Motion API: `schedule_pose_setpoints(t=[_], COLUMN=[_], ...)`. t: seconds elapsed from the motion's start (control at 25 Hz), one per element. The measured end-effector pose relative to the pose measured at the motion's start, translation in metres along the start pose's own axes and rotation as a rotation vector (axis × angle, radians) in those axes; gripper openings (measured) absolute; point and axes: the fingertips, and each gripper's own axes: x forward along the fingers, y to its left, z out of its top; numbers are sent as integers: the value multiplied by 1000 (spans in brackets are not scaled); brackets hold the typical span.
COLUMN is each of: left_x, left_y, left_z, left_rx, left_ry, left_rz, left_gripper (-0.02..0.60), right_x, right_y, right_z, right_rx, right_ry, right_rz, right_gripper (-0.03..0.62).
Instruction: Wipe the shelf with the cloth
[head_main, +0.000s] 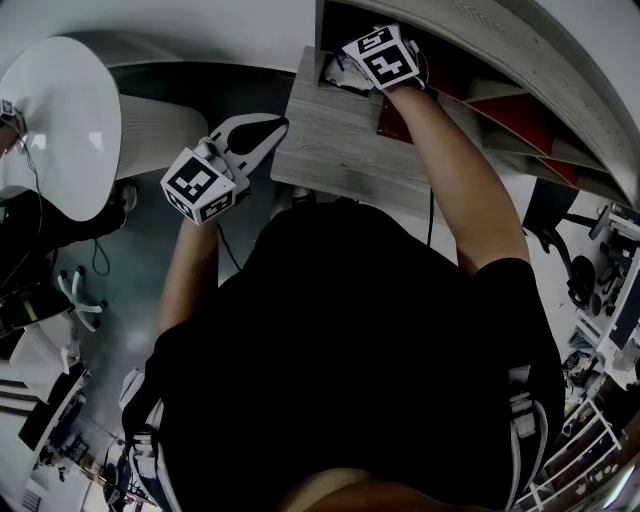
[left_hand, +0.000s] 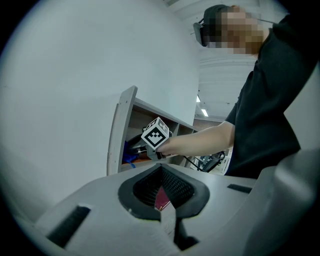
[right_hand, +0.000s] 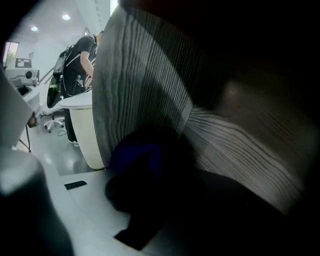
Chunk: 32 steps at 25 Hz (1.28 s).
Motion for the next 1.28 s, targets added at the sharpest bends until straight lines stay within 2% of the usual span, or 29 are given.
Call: schedule_pose_setpoints(t=[0.88,1.28], left_x=[-4,-3], left_y=[12,13], left_z=[-4,-3], left_rx=[-27,-25], left_ry=[15,18], left_rz=[3,-22], left_gripper=[14,14], right_x=[-1,-11], right_y=[-1,-12], right_z=[3,-11], right_rx=[-91,-120], right_ry=[42,103], right_rz=[-54,-129], right_gripper=[69,67])
